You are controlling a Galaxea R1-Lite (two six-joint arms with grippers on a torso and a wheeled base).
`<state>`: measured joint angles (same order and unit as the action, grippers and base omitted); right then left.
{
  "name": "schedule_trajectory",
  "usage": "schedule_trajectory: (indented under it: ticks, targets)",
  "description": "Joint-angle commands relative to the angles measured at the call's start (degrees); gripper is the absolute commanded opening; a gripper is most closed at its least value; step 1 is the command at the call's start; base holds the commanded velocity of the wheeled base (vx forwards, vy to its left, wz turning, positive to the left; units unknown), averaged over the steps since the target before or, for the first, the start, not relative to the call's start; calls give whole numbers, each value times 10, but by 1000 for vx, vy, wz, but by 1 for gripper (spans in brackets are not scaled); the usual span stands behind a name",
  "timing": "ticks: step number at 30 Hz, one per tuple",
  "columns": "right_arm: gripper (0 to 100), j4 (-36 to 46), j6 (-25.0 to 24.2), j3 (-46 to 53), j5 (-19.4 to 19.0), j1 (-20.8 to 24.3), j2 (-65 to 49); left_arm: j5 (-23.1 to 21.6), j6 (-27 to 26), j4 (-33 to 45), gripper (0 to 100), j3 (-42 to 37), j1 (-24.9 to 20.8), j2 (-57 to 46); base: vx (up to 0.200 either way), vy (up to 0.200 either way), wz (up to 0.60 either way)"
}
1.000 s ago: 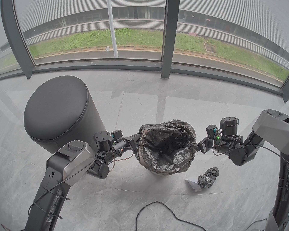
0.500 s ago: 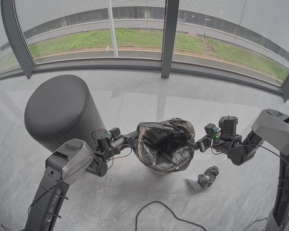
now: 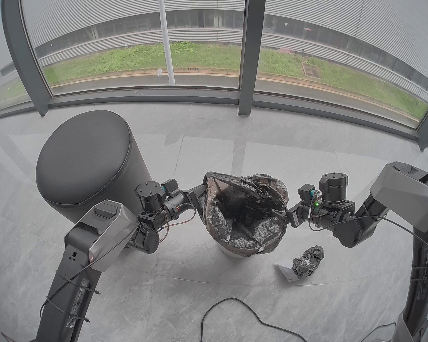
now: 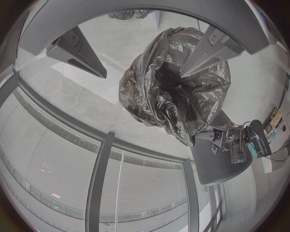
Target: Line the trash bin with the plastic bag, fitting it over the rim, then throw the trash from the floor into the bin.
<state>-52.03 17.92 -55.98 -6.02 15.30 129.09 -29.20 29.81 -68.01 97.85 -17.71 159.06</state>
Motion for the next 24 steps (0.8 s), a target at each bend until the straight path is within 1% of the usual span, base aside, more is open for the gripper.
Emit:
schedule_trajectory:
  ticks: [1,3,4,10,19,22,24]
  targets:
    - [100,0,-2,1,0,3,0,0,0,2,0,3,2,-6,0,0,0]
    - [100,0,-3,-1,0,3,1,1,-2,6,0,1,6,-3,0,0,0]
    - [100,0,-3,-2,0,3,2,0,-5,8,100,0,7,-2,0,0,0]
    - [100,0,-3,-4,0,3,0,-1,-8,18,100,8,6,-2,0,0,0]
    - [100,1,-6,-40,1,-2,16,0,-8,69,100,97,6,23,0,0,0]
    - [100,1,-5,-34,1,6,9,0,-10,71,100,95,5,20,0,0,0]
    - [100,1,-4,-30,2,30,-7,7,-11,68,100,92,5,18,0,0,0]
